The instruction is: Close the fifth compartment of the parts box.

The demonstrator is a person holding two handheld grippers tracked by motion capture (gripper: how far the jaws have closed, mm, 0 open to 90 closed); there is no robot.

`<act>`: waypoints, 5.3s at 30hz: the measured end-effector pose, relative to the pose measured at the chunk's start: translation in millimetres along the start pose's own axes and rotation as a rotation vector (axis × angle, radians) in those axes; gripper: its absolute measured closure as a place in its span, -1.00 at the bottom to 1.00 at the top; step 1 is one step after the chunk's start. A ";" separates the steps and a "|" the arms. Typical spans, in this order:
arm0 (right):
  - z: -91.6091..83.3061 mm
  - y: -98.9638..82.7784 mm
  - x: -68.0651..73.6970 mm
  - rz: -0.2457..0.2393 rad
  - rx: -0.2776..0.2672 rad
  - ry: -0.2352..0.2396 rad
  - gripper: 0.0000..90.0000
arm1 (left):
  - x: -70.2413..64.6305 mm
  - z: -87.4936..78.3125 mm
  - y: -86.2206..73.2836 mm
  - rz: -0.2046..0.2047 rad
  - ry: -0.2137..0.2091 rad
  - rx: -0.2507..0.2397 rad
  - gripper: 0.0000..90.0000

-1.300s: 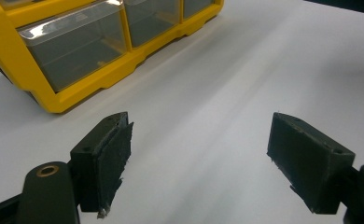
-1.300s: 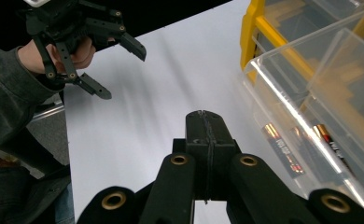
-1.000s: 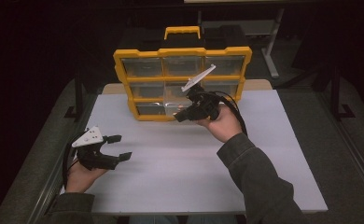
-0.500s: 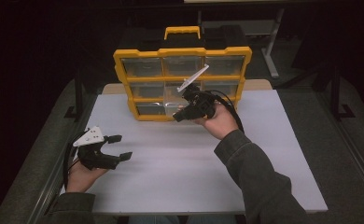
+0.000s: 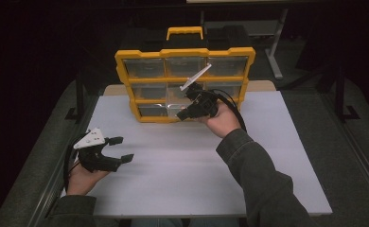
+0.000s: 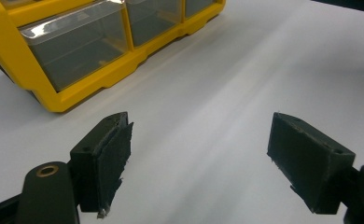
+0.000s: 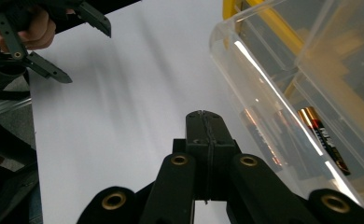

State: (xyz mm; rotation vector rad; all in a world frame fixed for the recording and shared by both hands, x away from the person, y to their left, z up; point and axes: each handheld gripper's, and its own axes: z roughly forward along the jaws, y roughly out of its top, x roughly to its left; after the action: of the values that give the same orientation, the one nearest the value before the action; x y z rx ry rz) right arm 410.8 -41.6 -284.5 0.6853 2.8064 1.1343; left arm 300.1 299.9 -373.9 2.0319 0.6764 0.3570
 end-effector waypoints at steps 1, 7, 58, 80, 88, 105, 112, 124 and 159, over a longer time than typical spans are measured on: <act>-0.2 -0.2 -1.2 0.001 -0.003 -0.002 0.98 | 0.3 0.0 -0.1 0.000 0.000 -0.001 -0.54; -0.4 -0.7 -5.2 0.015 -0.003 -0.016 0.99 | 0.9 -1.2 -0.6 -0.003 0.000 0.003 -0.54; 1.9 17.0 -20.4 0.015 0.028 -0.083 0.99 | -0.9 0.2 -1.3 -0.020 -0.002 -0.015 -0.54; 1.6 25.3 -31.5 0.042 0.018 -0.110 0.99 | 0.0 -1.3 -1.6 -0.014 0.004 -0.016 -0.54; 4.0 26.9 -37.7 0.047 0.010 -0.126 0.99 | 0.2 -1.7 -2.0 -0.019 0.003 -0.016 -0.54; 6.6 26.8 -49.2 0.071 -0.011 -0.176 0.99 | 0.9 -2.6 -1.9 -0.010 0.003 -0.007 -0.54; 7.0 27.2 -50.3 0.094 -0.019 -0.201 0.99 | 0.8 -2.9 -1.8 -0.010 0.003 -0.008 -0.54; 6.9 26.3 -54.2 0.113 -0.038 -0.233 0.99 | 1.1 -3.4 -1.7 -0.008 0.004 -0.005 -0.54; -0.1 17.4 -62.6 0.155 -0.079 -0.234 0.90 | 0.7 -1.1 -1.6 -0.031 0.002 -0.015 -0.53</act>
State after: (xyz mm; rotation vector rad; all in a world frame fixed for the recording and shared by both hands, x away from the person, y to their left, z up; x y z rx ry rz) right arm 474.0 -56.4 -280.8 0.9729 2.5377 1.1000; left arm 299.7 301.8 -374.7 2.0054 0.7041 0.3454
